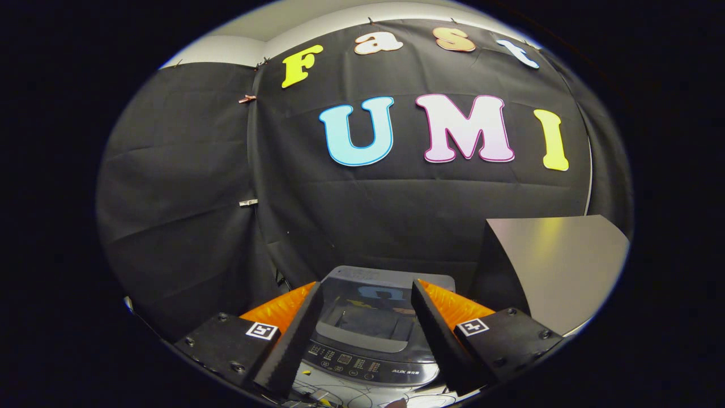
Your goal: Put the clothes into the washing machine and then close the washing machine lid.
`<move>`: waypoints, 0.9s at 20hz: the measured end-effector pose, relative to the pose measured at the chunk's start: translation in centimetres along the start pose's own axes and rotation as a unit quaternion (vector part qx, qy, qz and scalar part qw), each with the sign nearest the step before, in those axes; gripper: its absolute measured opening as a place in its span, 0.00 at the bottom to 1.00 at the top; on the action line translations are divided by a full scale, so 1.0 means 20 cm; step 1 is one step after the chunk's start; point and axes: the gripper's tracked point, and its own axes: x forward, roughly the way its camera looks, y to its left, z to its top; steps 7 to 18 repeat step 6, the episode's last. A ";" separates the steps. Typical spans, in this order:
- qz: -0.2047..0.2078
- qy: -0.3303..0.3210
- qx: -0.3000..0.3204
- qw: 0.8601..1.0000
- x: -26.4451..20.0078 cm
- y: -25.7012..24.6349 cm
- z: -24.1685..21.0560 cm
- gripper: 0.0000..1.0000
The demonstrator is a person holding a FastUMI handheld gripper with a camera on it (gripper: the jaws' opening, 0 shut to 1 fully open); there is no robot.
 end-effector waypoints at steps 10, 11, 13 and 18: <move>-0.002 -0.003 0.000 1.000 0.00 0.00 0.01 0.99; -0.002 -0.003 0.000 1.000 0.00 0.00 0.01 0.99; -0.002 -0.003 0.000 1.000 0.00 0.00 0.01 0.99; -0.002 -0.003 0.000 1.000 0.00 0.00 0.01 0.99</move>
